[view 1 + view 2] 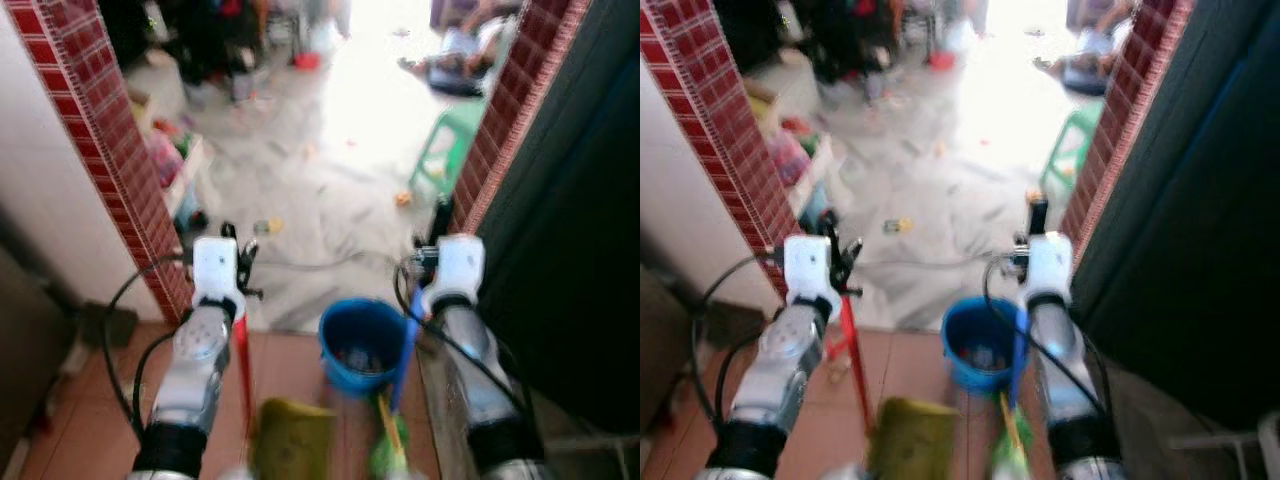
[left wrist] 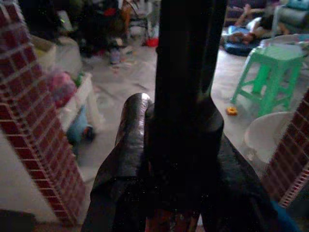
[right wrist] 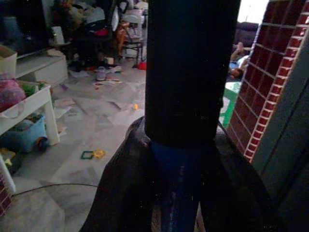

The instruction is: Sweep floor

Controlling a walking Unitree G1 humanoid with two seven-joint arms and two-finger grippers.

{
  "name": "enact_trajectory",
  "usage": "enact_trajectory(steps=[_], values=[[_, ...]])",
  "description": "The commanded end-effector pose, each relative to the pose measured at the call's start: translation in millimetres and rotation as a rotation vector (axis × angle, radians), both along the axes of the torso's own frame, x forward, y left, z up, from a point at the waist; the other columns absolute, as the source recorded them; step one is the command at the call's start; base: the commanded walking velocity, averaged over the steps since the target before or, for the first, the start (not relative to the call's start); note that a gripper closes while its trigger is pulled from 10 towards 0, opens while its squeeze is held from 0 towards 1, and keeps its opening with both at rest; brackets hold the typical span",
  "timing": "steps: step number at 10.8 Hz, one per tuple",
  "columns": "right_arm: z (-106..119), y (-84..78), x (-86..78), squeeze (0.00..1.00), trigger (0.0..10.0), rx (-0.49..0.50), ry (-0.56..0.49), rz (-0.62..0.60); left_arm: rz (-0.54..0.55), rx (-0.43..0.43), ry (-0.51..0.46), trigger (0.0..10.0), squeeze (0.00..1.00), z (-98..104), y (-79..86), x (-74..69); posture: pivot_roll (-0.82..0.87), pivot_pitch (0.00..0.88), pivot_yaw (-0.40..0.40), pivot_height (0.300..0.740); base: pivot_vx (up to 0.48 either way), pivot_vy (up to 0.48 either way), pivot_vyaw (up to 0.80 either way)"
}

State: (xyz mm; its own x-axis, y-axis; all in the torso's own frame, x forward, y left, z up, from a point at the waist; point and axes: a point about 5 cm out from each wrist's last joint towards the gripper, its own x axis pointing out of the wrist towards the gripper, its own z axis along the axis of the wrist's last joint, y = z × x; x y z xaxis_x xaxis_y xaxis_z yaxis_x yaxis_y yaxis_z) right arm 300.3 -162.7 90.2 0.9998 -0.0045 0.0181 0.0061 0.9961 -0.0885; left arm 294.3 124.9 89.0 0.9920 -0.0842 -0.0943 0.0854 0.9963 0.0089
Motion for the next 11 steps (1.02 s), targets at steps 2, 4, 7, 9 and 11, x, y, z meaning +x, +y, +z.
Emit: enact_trajectory(steps=[2,4,7,9,11], values=[[1.1,1.1,5.8,0.00,10.0,-0.007,-0.002,-0.016,-0.005,0.011,-0.029,10.0,0.00,2.1,-0.6,4.1,-0.03,0.000,0.011,0.740,0.000,0.480,0.00],[2.4,6.5,20.5,0.00,10.0,-0.030,0.016,-0.012,0.001,0.044,-0.046,10.0,0.00,7.9,4.3,18.3,-0.02,0.000,0.003,0.740,0.000,0.480,0.00],[2.1,6.6,34.5,0.00,10.0,-0.056,0.079,-0.030,-0.165,0.091,-0.059,10.0,0.00,20.6,0.0,23.9,-0.02,0.000,-0.041,0.740,0.000,0.480,0.00],[-7.9,16.2,29.9,0.00,10.0,-0.023,0.122,-0.002,-0.227,0.101,-0.015,10.0,0.00,5.5,-3.4,9.3,0.00,0.000,-0.026,0.740,0.000,0.480,0.00],[3.2,21.1,21.2,0.00,10.0,-0.110,0.027,0.112,-0.205,0.106,-0.041,10.0,0.00,-2.6,4.5,-5.3,-0.03,0.000,0.036,0.740,0.000,0.411,0.00]])
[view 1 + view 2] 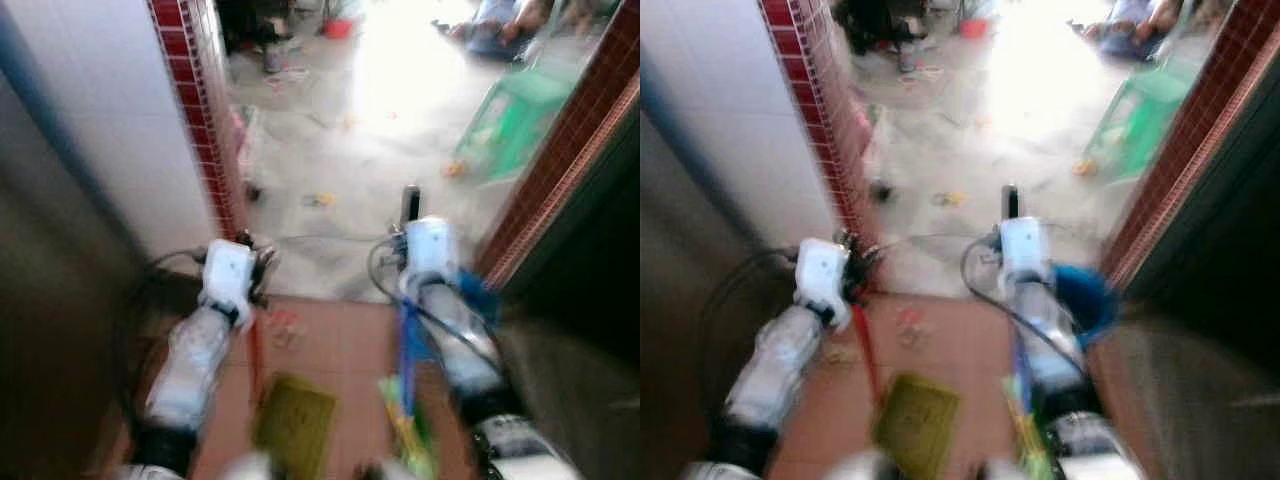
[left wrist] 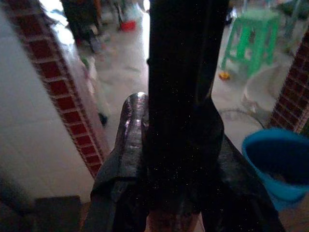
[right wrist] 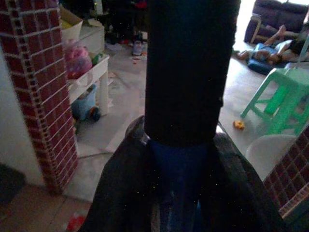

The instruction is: Sweep floor

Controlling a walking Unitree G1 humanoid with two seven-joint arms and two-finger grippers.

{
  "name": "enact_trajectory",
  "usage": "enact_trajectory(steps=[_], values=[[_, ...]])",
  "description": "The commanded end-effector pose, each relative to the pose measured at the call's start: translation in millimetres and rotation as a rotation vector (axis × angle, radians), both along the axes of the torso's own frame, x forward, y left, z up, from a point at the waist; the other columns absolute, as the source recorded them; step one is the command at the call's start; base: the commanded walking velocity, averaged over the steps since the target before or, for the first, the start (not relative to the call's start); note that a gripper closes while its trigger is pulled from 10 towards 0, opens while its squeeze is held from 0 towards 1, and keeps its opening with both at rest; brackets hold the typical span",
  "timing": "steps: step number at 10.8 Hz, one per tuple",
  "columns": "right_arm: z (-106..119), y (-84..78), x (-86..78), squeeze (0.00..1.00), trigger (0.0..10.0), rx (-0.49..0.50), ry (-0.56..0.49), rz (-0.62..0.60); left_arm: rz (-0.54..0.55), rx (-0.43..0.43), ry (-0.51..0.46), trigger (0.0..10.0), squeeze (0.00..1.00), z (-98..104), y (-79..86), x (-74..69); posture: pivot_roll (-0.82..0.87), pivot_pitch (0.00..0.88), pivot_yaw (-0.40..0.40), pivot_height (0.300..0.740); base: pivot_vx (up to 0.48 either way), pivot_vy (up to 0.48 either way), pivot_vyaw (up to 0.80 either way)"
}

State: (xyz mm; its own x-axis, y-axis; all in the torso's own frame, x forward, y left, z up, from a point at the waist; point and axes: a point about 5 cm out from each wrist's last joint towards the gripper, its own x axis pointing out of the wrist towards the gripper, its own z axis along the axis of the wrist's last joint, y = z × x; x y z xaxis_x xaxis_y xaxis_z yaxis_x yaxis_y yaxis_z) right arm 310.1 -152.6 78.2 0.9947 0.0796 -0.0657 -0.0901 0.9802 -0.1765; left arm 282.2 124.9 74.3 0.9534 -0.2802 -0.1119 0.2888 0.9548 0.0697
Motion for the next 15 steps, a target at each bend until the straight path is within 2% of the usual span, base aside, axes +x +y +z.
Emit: enact_trajectory(steps=[1,2,3,4,6,9,10,11,12,14,15], values=[[18.4,0.9,1.5,0.00,10.0,-0.058,-0.088,0.061,0.068,0.026,-0.032,10.0,0.00,4.7,17.4,-0.3,-0.04,0.000,0.053,0.740,0.000,0.311,0.00],[16.4,-6.1,-3.5,0.00,10.0,-0.066,-0.078,0.052,0.124,0.017,-0.015,10.0,0.00,0.4,25.1,-4.3,-0.04,0.000,0.049,0.740,0.000,0.296,0.00],[5.6,-18.0,-16.7,0.00,10.0,0.021,-0.006,-0.003,0.188,0.029,-0.002,10.0,0.00,-5.9,38.4,-17.1,-0.02,0.000,0.028,0.740,0.000,0.292,0.00],[-7.3,-26.5,-35.2,0.00,10.0,0.020,0.005,-0.085,0.205,0.017,0.021,10.0,0.00,-10.1,47.7,-30.6,0.00,0.000,0.008,0.740,0.000,0.000,0.00],[-16.7,-34.3,-53.3,0.00,10.0,0.052,0.026,-0.173,0.208,0.007,0.022,10.0,0.00,-10.0,50.8,-41.8,-0.02,0.000,0.013,0.740,0.000,0.000,0.00],[-5.1,-30.6,-43.3,0.00,10.0,0.014,0.002,-0.114,0.198,-0.016,0.003,10.0,0.00,0.8,41.5,-43.5,-0.02,0.000,-0.001,0.740,0.000,0.000,0.00],[1.6,-23.5,-33.9,0.00,10.0,0.022,-0.025,-0.107,0.205,0.036,-0.016,10.0,0.00,2.9,41.0,-42.8,-0.01,0.000,-0.004,0.740,0.000,0.000,0.00],[4.3,-20.9,-30.0,0.00,10.0,0.029,-0.036,-0.107,0.203,0.042,-0.018,10.0,0.00,3.4,41.1,-42.0,-0.01,0.000,0.004,0.740,0.000,0.000,0.00],[20.6,-4.0,-10.5,0.00,10.0,0.024,-0.106,-0.046,0.208,0.038,-0.037,10.0,0.00,8.0,41.2,-33.1,0.00,0.000,0.011,0.740,0.000,0.000,0.00],[32.1,-3.0,0.1,0.00,10.0,0.014,-0.148,-0.037,0.314,0.050,-0.116,10.0,0.00,22.9,53.6,-21.4,0.00,0.000,0.002,0.740,0.000,0.000,0.00],[34.1,-4.1,1.2,0.00,10.0,0.005,-0.157,-0.041,0.361,0.042,-0.123,10.0,0.00,24.3,57.8,-21.2,0.00,0.000,0.000,0.740,0.000,0.000,0.00]])
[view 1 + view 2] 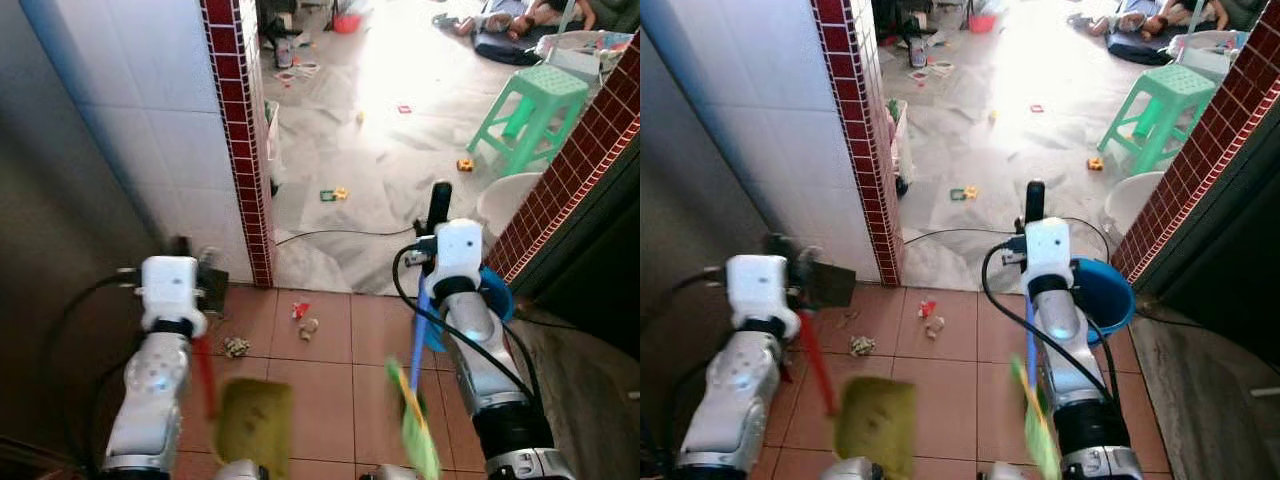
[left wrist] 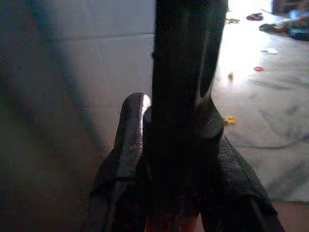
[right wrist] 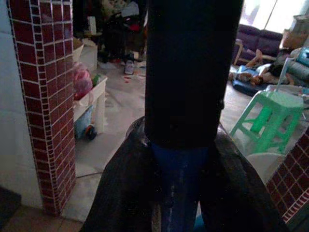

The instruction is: Sweep floor

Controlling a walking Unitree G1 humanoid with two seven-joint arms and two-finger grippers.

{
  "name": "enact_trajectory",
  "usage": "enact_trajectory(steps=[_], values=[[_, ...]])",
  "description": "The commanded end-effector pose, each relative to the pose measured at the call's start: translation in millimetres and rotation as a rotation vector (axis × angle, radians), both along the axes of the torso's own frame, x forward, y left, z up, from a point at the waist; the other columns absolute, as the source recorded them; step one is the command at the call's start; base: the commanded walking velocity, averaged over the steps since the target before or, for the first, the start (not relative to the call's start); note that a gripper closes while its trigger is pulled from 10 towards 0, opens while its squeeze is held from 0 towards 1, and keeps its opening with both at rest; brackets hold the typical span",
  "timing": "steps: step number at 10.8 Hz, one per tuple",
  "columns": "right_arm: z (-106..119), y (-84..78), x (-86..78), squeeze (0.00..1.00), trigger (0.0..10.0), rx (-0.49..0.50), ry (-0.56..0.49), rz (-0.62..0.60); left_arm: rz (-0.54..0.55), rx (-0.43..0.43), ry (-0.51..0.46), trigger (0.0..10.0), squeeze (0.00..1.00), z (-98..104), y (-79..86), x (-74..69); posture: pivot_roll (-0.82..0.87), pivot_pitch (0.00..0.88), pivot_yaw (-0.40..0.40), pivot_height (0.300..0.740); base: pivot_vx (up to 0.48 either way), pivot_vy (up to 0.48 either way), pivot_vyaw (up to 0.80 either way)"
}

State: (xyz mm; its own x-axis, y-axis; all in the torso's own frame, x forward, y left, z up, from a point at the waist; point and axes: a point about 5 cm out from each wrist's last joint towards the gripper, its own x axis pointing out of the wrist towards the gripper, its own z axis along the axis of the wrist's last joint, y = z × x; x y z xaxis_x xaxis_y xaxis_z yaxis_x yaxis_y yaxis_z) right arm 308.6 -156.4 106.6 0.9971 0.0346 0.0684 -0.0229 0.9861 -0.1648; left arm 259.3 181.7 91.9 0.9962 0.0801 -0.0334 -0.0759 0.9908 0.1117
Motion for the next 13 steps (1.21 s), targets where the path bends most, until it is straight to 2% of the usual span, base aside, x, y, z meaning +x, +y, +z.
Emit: enact_trajectory(steps=[1,4,5,6,7,8,9,11,13], values=[[7.3,0.2,3.8,0.00,10.0,-0.011,-0.034,0.002,0.011,-0.010,-0.032,10.0,0.00,5.5,-0.6,1.3,-0.01,0.000,0.003,0.740,0.000,0.000,0.80],[6.1,2.7,1.5,0.00,10.0,-0.014,-0.039,0.008,-0.030,-0.018,-0.024,10.0,0.00,3.4,-15.9,3.9,-0.01,0.000,0.010,0.740,0.000,0.000,0.80],[5.8,4.5,2.5,0.00,10.0,-0.020,-0.029,0.020,-0.024,-0.019,-0.008,10.0,0.00,1.5,-16.4,4.9,-0.02,0.000,0.025,0.740,0.000,0.000,0.60],[6.3,4.7,4.2,0.00,10.0,-0.061,-0.027,0.015,-0.038,-0.022,0.001,10.0,0.00,-0.3,-17.0,5.6,-0.02,0.000,0.033,0.740,0.000,0.000,0.00],[-1.3,2.5,1.6,0.00,10.0,-0.068,0.027,0.015,-0.081,0.013,0.026,10.0,0.00,-6.6,-19.4,4.1,-0.02,0.000,0.041,0.740,0.000,0.000,0.00],[-2.8,8.1,-3.2,0.00,10.0,-0.108,0.014,0.075,-0.101,0.030,0.041,10.0,0.00,-11.4,-20.6,2.6,-0.02,0.000,0.044,0.740,0.000,0.000,0.00],[-6.5,10.9,-10.5,0.00,10.0,-0.107,0.021,0.101,-0.121,-0.011,0.042,10.0,0.00,-11.7,-21.5,-0.6,-0.02,0.000,0.031,0.740,0.000,0.000,0.00],[-1.8,7.4,-9.6,0.00,10.0,-0.091,-0.033,0.021,-0.078,-0.029,-0.012,10.0,0.00,-2.8,-21.9,1.0,0.00,0.000,0.006,0.740,0.000,0.000,0.25],[0.5,5.6,-7.1,0.00,10.0,-0.058,-0.048,-0.052,-0.063,-0.051,-0.032,10.0,0.00,0.7,-19.5,2.1,-0.01,0.000,0.004,0.740,0.000,0.000,0.77]])
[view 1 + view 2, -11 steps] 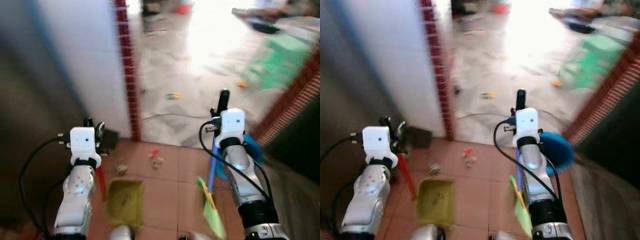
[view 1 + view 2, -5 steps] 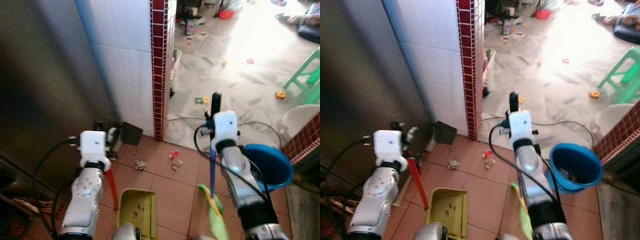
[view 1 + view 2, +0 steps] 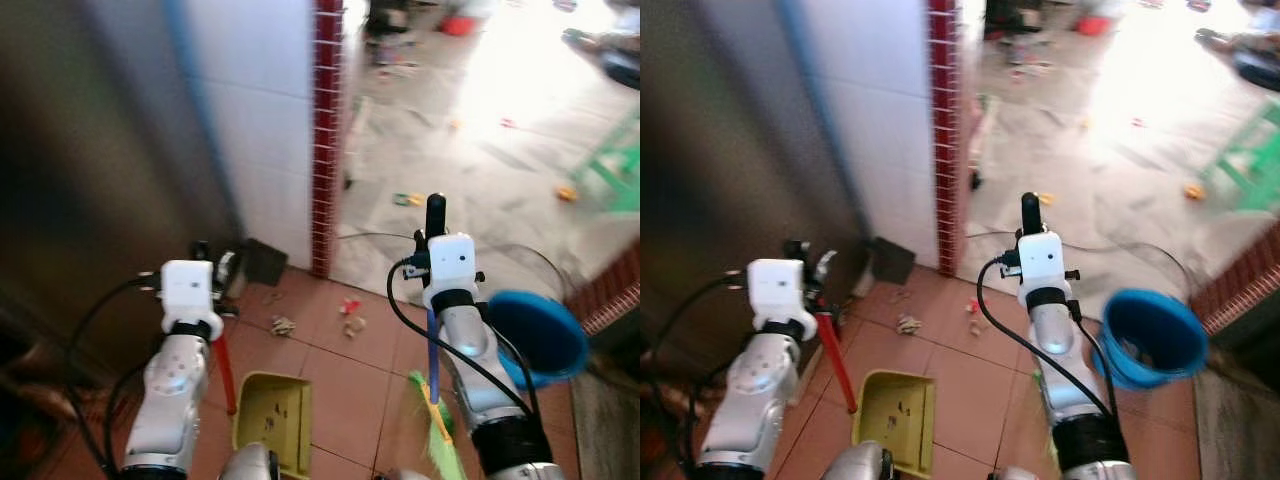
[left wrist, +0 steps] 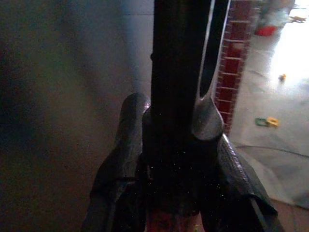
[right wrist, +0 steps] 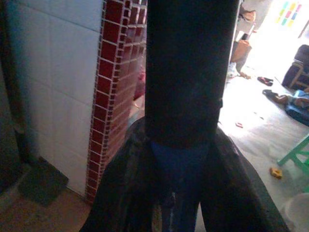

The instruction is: Sweep floor

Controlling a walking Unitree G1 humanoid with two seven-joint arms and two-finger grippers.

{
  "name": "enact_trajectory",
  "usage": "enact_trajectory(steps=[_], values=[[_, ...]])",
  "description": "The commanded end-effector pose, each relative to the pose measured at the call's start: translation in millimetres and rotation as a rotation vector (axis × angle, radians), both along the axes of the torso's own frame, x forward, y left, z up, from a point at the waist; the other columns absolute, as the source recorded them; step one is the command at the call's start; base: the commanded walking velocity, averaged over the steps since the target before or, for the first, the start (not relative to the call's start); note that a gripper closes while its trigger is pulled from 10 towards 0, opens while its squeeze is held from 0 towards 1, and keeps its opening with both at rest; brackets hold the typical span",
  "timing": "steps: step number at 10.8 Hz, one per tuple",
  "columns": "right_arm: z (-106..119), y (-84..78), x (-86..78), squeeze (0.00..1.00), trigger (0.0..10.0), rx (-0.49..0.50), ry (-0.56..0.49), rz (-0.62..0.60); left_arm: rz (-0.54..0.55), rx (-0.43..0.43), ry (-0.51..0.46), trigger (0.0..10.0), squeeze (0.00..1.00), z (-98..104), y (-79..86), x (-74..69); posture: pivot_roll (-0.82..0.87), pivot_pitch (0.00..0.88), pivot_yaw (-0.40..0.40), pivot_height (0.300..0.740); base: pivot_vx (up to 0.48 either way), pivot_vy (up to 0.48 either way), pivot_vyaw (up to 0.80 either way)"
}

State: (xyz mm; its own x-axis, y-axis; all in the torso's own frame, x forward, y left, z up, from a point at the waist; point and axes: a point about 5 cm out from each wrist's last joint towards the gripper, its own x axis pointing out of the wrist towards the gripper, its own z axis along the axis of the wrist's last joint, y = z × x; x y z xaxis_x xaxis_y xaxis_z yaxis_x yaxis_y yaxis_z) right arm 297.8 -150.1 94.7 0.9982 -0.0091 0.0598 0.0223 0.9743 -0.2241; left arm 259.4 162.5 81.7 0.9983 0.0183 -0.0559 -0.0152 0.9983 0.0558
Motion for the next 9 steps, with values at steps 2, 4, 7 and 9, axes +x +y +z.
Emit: enact_trajectory(steps=[2,4,7,9], values=[[19.7,3.3,8.4,0.00,10.0,-0.046,-0.103,0.038,-0.027,-0.007,-0.055,10.0,0.00,9.8,-5.7,4.5,-0.03,0.000,0.025,0.740,0.407,0.000,0.00],[31.6,2.8,15.6,0.00,10.0,-0.070,-0.149,0.029,-0.037,-0.013,-0.066,10.0,0.00,11.3,-10.6,7.8,-0.04,0.000,0.017,0.740,0.428,0.000,0.00],[31.7,3.0,16.7,0.00,10.0,-0.081,-0.156,0.039,-0.047,-0.029,-0.076,10.0,0.00,12.4,-16.2,5.9,-0.03,0.000,0.010,0.740,0.432,0.000,0.00],[30.8,4.7,16.5,0.00,10.0,-0.087,-0.157,0.057,-0.051,-0.032,-0.075,10.0,0.00,12.0,-18.5,6.1,-0.03,0.000,0.008,0.740,0.444,0.000,0.00]])
